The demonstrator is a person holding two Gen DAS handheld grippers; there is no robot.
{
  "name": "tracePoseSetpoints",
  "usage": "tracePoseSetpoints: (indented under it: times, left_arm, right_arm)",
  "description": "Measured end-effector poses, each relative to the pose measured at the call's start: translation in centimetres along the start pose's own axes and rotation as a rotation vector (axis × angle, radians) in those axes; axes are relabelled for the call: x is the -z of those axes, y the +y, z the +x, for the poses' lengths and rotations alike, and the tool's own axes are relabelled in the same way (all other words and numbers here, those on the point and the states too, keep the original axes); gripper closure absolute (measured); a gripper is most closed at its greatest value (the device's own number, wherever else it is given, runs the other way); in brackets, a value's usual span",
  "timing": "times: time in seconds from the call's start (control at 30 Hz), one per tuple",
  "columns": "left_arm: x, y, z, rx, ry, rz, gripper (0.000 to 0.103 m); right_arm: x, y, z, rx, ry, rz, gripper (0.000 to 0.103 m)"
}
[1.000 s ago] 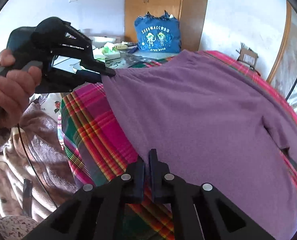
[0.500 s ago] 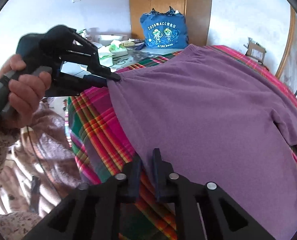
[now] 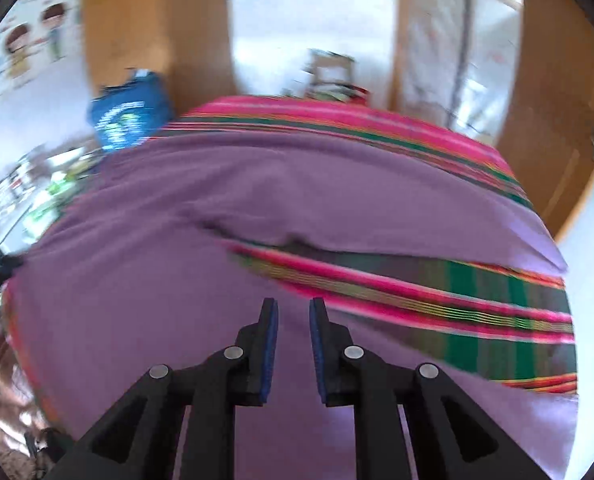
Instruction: Fold clothes
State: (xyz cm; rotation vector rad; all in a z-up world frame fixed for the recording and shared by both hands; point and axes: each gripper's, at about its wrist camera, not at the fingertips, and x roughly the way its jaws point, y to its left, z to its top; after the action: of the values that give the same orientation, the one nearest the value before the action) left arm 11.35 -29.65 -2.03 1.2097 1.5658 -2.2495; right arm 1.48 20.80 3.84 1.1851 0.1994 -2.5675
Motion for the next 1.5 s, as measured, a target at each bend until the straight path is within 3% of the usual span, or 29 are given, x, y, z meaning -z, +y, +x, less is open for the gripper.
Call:
tracePoseSetpoints:
  times: [0.07,0.23,0.4,0.53,0.67,0.93,1.1,1.17,1.5]
  left_arm:
    - [0.3,-1.2,-0.7,-0.017,-0.041,0.035,0.089]
    - [1.2,-4.2,-2.4,-0.058,-0.144,0.121,0.086]
    - [1.2,-5.9,-2.7,-0.065,-0.179,0.121,0.083]
    - [2.6,-8.4,-0.4,-0.085,-0.139,0.247,0.080]
    - [4.4,-10.3,3.6,-0.023,0.006,0.340,0.077]
    - [9.0,-13.8,11.0,-0.026,0.248,0.531,0.077]
    - [9.3,-13.1,12.0,-0.022,0.287,0.514,0.077]
    - [9.4,-12.7,12.4,-0.021,0.303,0.507,0.077]
    - [9.2,-12.0,11.9,0.024,0.309,0.501,0.077]
  right_arm:
    - [-0.2,-1.2,0.8,0.009,0.018,-0.018,0.087]
    - [-0.5,-0.6,1.8,-0.088,0.041,-0.115,0.087]
    - [-0.6,1.2,3.4,-0.126,0.081,-0.235,0.087]
    - [-0.3,1.5,4.1,-0.146,0.102,-0.292,0.079]
    - [-0.6,1.5,4.6,-0.174,0.108,-0.314,0.073]
    - [-0.8,1.8,4.9,-0.234,0.101,-0.341,0.079]
    - [-1.0,1.7,4.9,-0.234,0.114,-0.344,0.085]
    - [-1.3,1.3,5.1,-0.237,0.124,-0.316,0.098]
    - [-2.4,-1.3,5.2,-0.203,0.092,-0.157,0.100]
